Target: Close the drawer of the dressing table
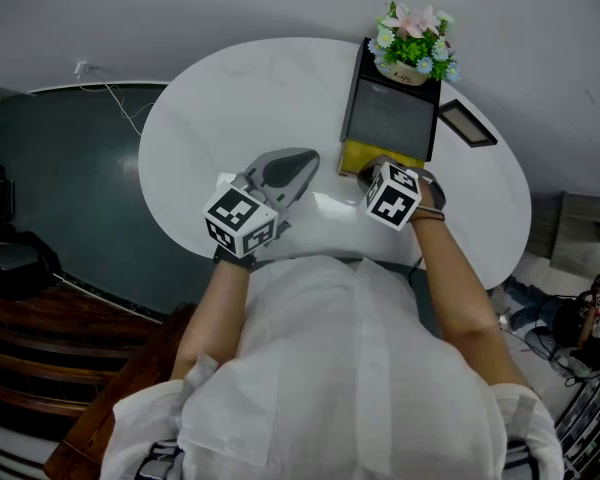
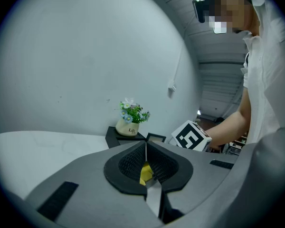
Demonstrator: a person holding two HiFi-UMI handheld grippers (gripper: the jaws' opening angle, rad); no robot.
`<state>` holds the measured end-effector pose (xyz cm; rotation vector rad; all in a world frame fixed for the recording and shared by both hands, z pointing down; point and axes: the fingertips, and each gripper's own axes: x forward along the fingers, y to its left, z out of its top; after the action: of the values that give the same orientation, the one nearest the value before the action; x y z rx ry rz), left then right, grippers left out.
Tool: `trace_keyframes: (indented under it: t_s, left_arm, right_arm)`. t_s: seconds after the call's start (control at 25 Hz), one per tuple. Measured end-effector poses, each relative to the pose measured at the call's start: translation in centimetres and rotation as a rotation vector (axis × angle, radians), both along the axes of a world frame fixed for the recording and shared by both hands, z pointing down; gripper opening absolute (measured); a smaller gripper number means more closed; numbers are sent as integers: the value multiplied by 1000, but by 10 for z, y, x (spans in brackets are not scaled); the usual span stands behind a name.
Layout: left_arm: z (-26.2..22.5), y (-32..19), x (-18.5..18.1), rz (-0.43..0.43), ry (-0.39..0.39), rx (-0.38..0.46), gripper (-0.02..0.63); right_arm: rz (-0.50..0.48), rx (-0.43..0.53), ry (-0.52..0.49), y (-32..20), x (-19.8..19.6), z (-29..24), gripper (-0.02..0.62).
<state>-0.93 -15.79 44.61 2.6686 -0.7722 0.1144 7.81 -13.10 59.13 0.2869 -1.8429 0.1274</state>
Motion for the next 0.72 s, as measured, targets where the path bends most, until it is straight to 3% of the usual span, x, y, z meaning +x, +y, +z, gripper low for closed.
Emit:
trace_keyframes:
  t_s: [0.72]
  left_arm:
    - [3,-1,2,-1,-4,-5,21]
  right_arm:
    - [28,58,10,-16,4,2,23]
